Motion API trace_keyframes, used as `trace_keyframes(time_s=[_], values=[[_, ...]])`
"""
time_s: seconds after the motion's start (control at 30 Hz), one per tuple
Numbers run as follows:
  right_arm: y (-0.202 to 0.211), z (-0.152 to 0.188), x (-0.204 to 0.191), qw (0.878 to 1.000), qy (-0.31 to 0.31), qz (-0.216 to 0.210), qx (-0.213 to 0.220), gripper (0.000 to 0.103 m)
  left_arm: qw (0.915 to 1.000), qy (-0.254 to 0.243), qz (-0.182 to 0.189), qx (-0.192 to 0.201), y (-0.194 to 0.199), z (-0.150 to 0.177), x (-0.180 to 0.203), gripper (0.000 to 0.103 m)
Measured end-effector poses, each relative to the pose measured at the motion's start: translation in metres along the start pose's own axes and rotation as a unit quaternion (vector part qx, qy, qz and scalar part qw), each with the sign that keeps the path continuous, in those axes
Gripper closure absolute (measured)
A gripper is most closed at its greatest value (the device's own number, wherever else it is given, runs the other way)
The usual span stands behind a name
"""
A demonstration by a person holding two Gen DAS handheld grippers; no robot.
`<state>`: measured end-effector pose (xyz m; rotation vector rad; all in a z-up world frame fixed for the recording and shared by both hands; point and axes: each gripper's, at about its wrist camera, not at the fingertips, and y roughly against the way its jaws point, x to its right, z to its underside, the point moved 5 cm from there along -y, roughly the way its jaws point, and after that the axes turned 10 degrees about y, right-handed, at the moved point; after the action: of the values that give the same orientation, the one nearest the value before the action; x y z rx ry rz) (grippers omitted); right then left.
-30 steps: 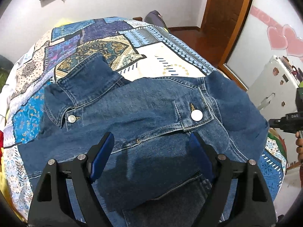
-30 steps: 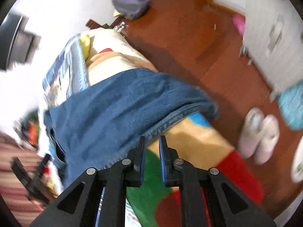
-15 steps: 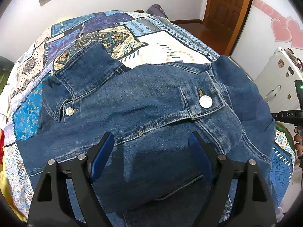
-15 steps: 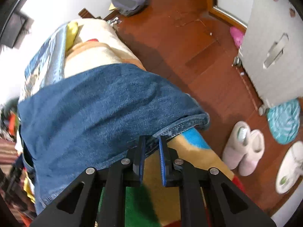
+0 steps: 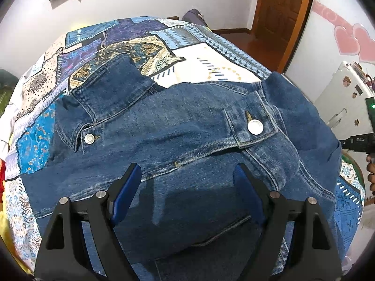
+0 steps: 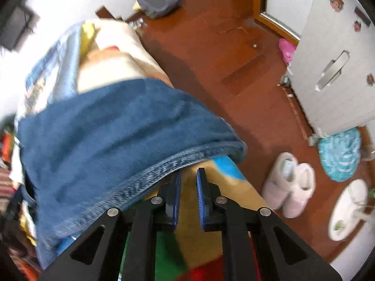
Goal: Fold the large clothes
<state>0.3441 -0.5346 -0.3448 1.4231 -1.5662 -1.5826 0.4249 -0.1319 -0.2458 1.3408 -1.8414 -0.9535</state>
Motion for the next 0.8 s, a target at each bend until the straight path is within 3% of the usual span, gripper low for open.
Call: trace_keyframes(time_s=[0.07, 0.17, 0.23, 0.3, 0.43, 0.53, 0.67, 0.8], values=[[-0.014, -0.005, -0.004, 1.0, -0.022, -0.016, -0.012, 0.094, 1.0, 0.007, -0.006, 0.0, 0.0, -0.002, -0.004, 0.022], [-0.014, -0.014, -0.02, 1.0, -0.017, -0.023, 0.009, 0.095, 0.9998, 0.017, -0.007, 0.0, 0.002, -0.001, -0.009, 0.022], [-0.008, -0.019, -0.035, 0.998, -0.009, -0.054, 0.027, 0.095, 0.9998, 0.016, -0.009, 0.001, 0.004, -0.002, -0.011, 0.022], [0.002, -0.025, -0.054, 0.997, 0.016, -0.057, 0.049, 0.095, 0.9998, 0.011, -0.013, 0.005, 0.009, -0.003, -0.011, 0.022], [0.028, -0.028, -0.094, 0.987, 0.068, -0.117, 0.089, 0.095, 0.9999, 0.003, 0.001, 0.014, 0.023, -0.012, 0.001, 0.022], [0.031, -0.023, -0.114, 0.989, 0.112, -0.063, 0.072, 0.095, 0.9994, -0.014, 0.026, 0.018, 0.035, -0.019, 0.025, 0.021], [0.029, -0.001, -0.107, 0.991, 0.104, -0.082, 0.036, 0.095, 0.9959, -0.069, 0.056, 0.013, 0.043, -0.021, 0.079, 0.021], [0.037, 0.029, -0.079, 0.992, 0.109, -0.049, 0.029, 0.094, 0.9895, -0.122, 0.076, -0.011, 0.035, -0.015, 0.136, 0.021]])
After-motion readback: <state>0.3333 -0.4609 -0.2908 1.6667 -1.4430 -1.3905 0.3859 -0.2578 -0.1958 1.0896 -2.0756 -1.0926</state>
